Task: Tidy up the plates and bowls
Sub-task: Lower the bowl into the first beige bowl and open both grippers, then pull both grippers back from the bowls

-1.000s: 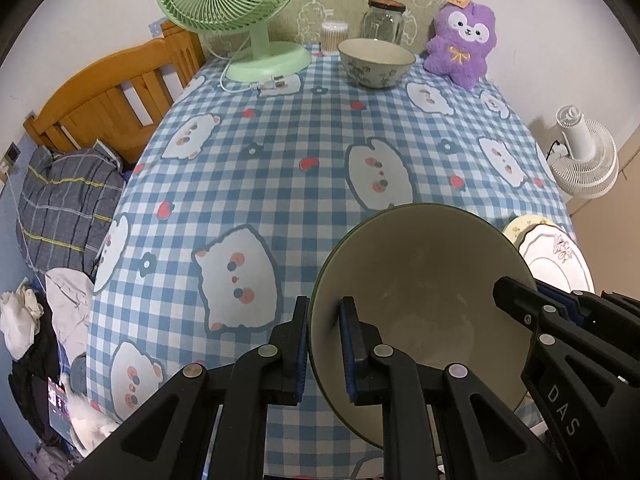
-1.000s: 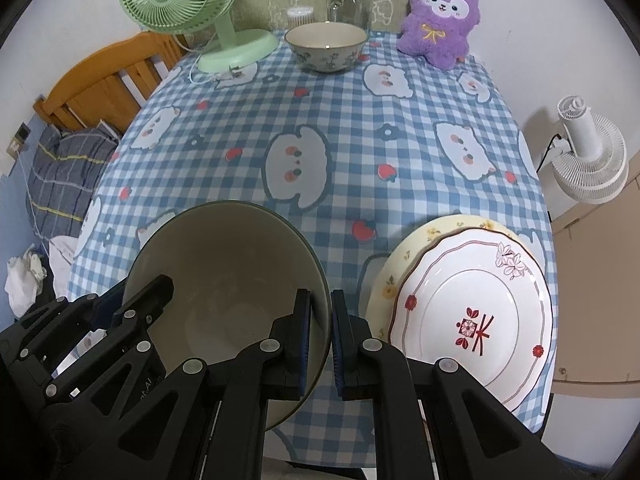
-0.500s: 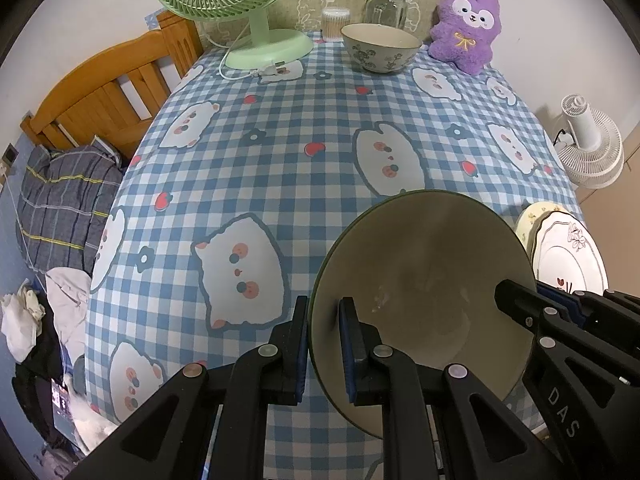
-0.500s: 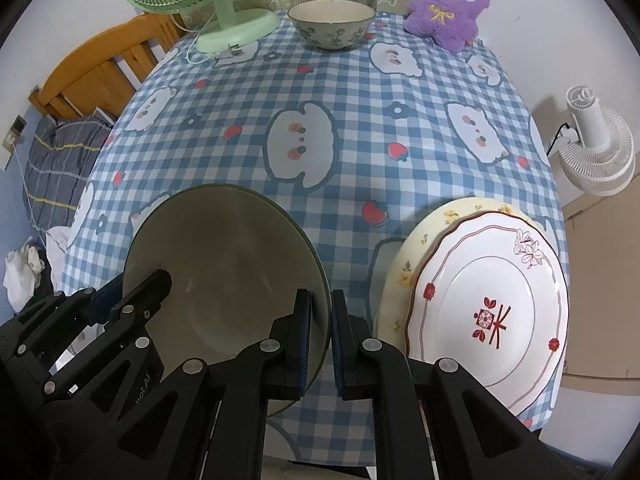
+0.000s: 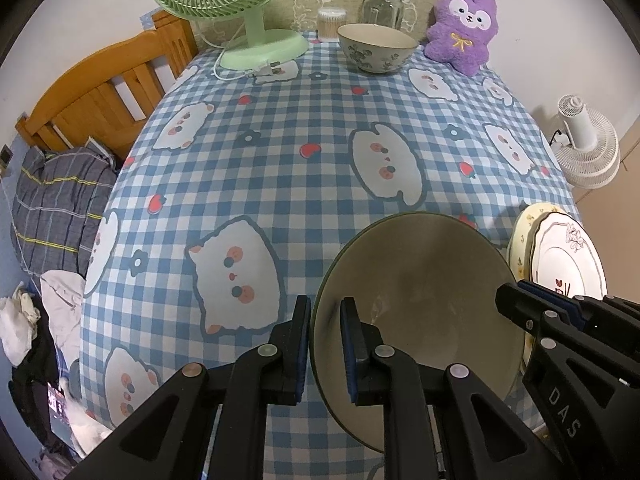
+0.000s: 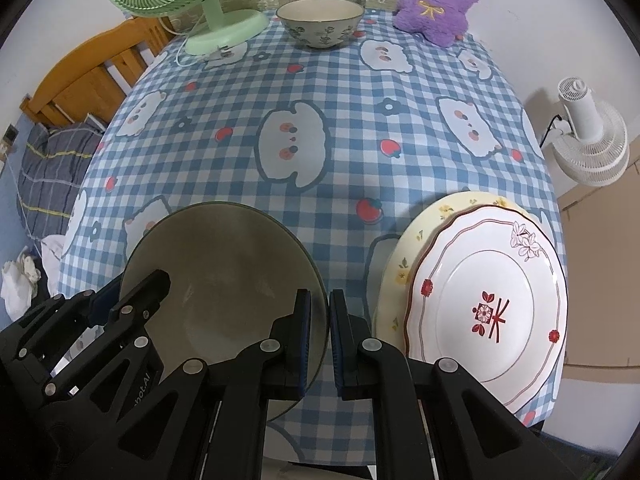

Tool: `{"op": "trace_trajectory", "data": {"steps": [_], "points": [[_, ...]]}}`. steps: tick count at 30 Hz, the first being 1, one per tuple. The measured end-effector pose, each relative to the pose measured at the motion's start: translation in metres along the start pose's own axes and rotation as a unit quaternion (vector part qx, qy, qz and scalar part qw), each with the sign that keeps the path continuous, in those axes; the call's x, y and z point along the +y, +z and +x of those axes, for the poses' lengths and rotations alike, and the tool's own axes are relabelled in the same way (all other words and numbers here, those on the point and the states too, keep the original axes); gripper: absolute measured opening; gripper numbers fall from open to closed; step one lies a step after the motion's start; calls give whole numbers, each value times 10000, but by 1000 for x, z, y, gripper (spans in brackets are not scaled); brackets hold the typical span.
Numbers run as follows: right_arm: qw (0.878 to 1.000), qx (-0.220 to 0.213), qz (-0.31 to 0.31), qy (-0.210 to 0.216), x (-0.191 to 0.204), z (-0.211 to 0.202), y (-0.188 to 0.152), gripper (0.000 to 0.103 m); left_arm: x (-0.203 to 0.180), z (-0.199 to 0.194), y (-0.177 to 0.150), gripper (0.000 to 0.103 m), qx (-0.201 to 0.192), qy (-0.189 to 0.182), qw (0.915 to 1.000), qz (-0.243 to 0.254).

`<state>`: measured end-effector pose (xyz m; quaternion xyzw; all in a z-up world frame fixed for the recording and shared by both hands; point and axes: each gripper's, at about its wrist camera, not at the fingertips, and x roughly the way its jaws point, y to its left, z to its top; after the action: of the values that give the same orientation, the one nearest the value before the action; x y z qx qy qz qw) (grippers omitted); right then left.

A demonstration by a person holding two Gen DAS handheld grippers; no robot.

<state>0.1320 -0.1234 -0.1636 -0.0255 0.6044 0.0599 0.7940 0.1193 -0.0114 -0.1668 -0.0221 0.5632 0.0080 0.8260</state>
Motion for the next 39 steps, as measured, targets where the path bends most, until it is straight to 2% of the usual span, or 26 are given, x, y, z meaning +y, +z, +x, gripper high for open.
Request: {"op": "trace_trajectory", "data": {"steps": [2, 7, 9, 10, 11, 14, 20, 23, 33, 39], "points": [[10000, 15, 37, 5, -1, 1, 1, 12, -1, 1, -1, 24, 34, -37, 10000, 19], [9999, 35, 136, 58, -5, 3, 1, 14, -7, 3, -6, 37, 15, -73, 9998, 183], [9994, 12, 146, 316, -5, 2, 0, 26, -8, 3, -7, 40, 20, -93, 9997, 218], [9989, 0, 187, 434, -6, 1, -1, 35, -10, 3, -7, 42, 26, -109, 9997, 234], [9985, -42, 227, 495, -7, -1, -2, 42, -9, 3, -7, 47, 26, -116, 9996, 244], [9987, -187, 176, 447, -4, -9, -3, 57, -11, -1, -7, 55, -47, -107, 9995, 277], [9980, -409, 128, 462, -6, -27, -3, 60, -11, -18, -5, 69, -269, -38, 9994, 233], [9971, -561, 78, 506, -6, -40, -3, 61, -13, -31, -3, 72, -425, 42, 9989, 215], [9938, -980, -57, 530, -2, -84, 4, 69, -15, -71, 8, 78, -756, 181, 9968, 161], [9919, -1215, 105, 358, 0, -104, 12, 75, -9, -87, 20, 78, -879, 54, 9960, 181]]}}
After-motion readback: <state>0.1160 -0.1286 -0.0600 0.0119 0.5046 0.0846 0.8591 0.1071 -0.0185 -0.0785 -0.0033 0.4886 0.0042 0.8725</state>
